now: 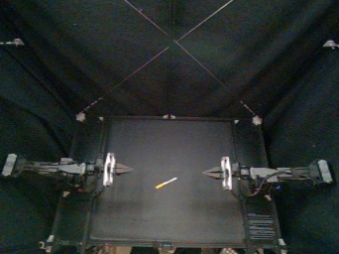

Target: Uncap the pen

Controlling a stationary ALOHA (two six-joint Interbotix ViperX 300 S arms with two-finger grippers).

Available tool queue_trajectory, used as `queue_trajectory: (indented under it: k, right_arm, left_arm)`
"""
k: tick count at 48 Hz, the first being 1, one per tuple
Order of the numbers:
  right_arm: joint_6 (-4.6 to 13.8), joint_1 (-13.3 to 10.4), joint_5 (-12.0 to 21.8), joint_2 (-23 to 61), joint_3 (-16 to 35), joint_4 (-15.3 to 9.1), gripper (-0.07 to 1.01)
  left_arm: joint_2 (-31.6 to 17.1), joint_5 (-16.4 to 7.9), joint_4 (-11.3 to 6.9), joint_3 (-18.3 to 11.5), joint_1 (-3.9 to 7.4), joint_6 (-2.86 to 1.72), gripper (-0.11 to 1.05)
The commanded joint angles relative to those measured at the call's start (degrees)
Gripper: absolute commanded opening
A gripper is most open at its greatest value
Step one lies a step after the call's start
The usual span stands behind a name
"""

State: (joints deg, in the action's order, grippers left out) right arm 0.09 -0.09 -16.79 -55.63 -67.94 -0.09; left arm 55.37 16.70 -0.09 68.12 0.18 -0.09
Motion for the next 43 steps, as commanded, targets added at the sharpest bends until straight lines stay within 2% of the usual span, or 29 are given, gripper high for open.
queue_trajectory:
  k: [1, 5, 14, 20, 26, 32, 34, 38, 43]
  right_arm:
    - [0.18, -0.7, -0.9, 3.5, 1.3, 0.4, -0.02]
    - [0.35, -1.9, -1.8, 8.8, 2.5, 0.4, 0.01]
    - [0.26, -3.1, -3.3, 23.6, 7.2, -0.2, 0.06]
    - [-0.09, -3.2, -3.2, 33.5, 11.3, -1.1, 0.15]
    - [-0.44, -3.4, -3.2, 41.4, 14.0, -3.1, 0.39]
    - [0.09, -4.2, -3.2, 47.6, 16.2, -4.6, 0.69]
    - [0.09, -4.2, -3.2, 50.2, 17.1, -5.0, 0.8]
    - [-0.44, -4.2, -2.3, 54.1, 18.9, -5.7, 0.97]
    - [-0.53, -4.5, -1.2, 57.3, 20.9, -7.3, 1.01]
  left_arm:
    - [-2.8, 2.5, 0.09, 0.4, 0.53, 0.35, -0.09]
    - [-4.3, 2.9, 0.09, 0.9, 0.62, 0.26, -0.04]
    - [-10.2, 2.9, 0.0, 1.0, 0.53, 0.18, 0.07]
    - [-14.5, 2.9, 0.09, 0.9, 0.35, 0.26, 0.14]
    - [-17.5, 2.9, 0.18, 1.0, 0.26, 0.26, 0.22]
    - [-19.6, 2.9, 0.18, 1.1, 0.18, 0.26, 0.32]
    - [-20.0, 2.9, 0.18, 1.1, 0.18, 0.26, 0.35]
    - [-20.6, 2.9, 0.09, 1.3, 0.18, 0.18, 0.43]
    - [-20.9, 2.7, 0.0, 1.8, 0.18, 0.18, 0.52]
